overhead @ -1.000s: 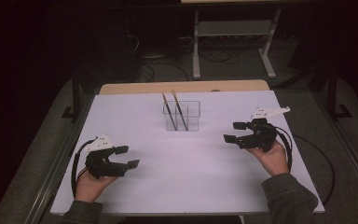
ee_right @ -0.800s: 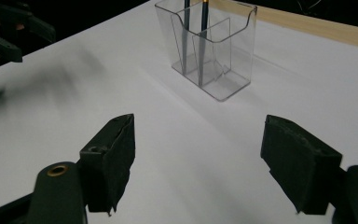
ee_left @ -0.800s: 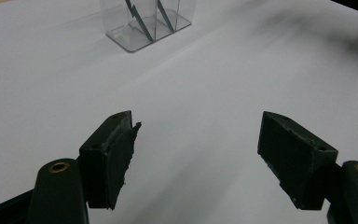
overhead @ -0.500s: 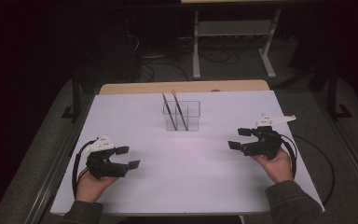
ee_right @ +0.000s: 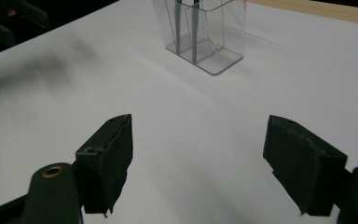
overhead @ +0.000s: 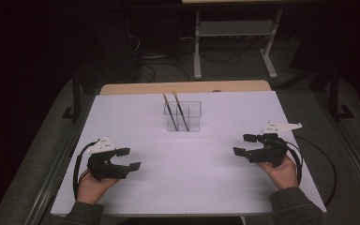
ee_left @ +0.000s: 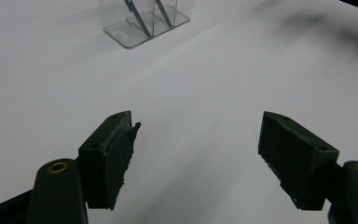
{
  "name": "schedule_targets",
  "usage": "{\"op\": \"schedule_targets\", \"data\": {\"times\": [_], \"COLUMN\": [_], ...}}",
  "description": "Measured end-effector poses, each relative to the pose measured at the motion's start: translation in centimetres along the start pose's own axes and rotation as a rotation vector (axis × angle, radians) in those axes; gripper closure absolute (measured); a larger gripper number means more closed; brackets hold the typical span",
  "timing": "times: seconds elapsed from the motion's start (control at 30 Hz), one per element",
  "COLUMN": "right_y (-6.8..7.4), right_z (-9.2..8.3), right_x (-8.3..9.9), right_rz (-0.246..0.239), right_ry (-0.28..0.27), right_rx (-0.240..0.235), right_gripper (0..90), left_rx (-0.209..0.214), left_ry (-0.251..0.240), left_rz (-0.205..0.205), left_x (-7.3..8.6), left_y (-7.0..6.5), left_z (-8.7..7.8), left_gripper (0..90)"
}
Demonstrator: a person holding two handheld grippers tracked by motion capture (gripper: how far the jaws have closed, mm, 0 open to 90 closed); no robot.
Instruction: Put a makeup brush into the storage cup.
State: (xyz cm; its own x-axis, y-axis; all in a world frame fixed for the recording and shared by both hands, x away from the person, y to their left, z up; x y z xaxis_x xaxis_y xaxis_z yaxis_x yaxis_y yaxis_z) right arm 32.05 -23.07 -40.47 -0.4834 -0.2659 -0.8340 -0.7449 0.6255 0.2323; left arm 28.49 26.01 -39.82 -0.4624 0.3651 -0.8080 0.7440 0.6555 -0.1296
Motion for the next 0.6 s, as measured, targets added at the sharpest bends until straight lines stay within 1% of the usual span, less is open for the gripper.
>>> {"op": "schedule_targets", "data": {"times": [0.17,0.27,0.3,0.33,0.37,0.47,0.5,0.53,0.6], "right_y": [0.0,0.1,0.1,0.1,0.2,0.2,0.1,0.1,0.1], "right_z": [-0.2,-0.3,-0.3,-0.4,-0.4,-0.6,-0.6,-0.6,-0.6], "right_x": [0.5,0.8,0.8,0.9,1.0,1.2,1.3,1.4,1.7], "right_rz": [0.008,-0.002,0.006,0.004,0.003,0.003,0.006,0.013,0.011], "right_ry": [-0.007,-0.012,-0.008,-0.006,-0.008,-0.014,-0.018,-0.017,-0.016], "right_rx": [0.008,0.016,0.016,0.017,0.019,0.021,0.023,0.023,0.025], "right_gripper": [22.4,21.9,21.6,21.4,21.4,20.9,20.5,20.3,19.5], "left_rx": [-0.001,0.002,0.005,0.007,0.008,0.010,0.010,0.010,0.013], "left_ry": [0.005,0.006,0.005,0.004,0.007,0.011,0.015,0.013,0.018], "left_rz": [0.005,0.007,0.002,0.000,0.010,0.004,0.009,0.008,0.007], "left_x": [0.1,0.2,0.2,0.2,0.3,0.3,0.3,0.4,0.4], "left_y": [0.0,0.0,0.0,-0.1,-0.1,-0.2,-0.1,-0.2,-0.2], "left_z": [-0.1,0.0,0.0,0.0,0.1,0.2,0.2,0.3,0.4], "left_gripper": [26.0,26.1,26.0,26.0,26.1,26.0,26.0,25.9,25.9]}}
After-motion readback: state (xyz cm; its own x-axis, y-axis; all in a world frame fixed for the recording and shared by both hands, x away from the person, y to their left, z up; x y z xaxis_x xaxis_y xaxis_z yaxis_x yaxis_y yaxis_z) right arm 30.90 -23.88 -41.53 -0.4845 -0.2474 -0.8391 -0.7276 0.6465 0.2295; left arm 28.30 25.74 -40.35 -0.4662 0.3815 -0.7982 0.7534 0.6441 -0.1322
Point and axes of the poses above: each handheld gripper's, and its own axes: z roughly forward along the jaws, x roughly out of its underside, y roughly to its left, the point moved 1 cm from there along z, roughly forward along the jaws, and after that the axes turned 1 degree about -x, right-handed, at the moved point
